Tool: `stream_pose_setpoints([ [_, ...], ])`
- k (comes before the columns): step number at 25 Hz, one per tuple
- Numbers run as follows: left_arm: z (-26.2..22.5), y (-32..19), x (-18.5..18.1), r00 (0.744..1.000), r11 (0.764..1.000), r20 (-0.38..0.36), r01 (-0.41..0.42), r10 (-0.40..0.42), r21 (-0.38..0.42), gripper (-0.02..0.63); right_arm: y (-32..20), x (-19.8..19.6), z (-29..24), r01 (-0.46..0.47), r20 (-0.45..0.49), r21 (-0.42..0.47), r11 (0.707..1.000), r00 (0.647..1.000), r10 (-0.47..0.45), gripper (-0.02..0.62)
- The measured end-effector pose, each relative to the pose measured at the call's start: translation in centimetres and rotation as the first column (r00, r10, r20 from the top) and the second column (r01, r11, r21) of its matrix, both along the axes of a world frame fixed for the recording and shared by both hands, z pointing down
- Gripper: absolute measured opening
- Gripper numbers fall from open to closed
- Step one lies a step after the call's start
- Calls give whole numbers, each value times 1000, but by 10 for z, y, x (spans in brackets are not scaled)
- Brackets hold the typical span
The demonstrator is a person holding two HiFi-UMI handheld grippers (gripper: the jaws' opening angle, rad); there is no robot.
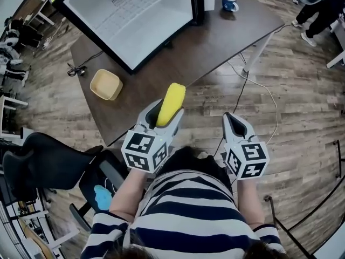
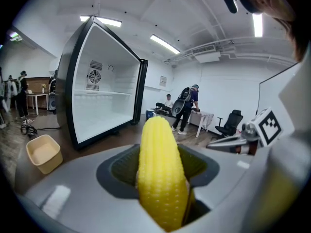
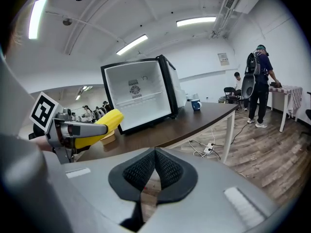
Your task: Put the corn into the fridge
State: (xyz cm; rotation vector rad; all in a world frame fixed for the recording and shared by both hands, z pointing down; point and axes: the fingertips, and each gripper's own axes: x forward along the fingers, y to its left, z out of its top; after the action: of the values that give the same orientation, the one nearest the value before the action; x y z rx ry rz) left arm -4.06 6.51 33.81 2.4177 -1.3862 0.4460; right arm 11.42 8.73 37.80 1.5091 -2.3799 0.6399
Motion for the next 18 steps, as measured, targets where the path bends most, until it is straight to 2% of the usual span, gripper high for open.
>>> stream_pose_setpoints([
  [11, 0, -18, -21, 997, 997, 32, 73, -73, 2, 0, -13, -16, 2, 73, 11, -7, 997, 997, -73, -3],
  [18, -2, -67, -27, 995, 995, 38, 93, -95, 39, 0, -38, -6, 10, 39, 9, -22, 999, 999, -39, -3],
])
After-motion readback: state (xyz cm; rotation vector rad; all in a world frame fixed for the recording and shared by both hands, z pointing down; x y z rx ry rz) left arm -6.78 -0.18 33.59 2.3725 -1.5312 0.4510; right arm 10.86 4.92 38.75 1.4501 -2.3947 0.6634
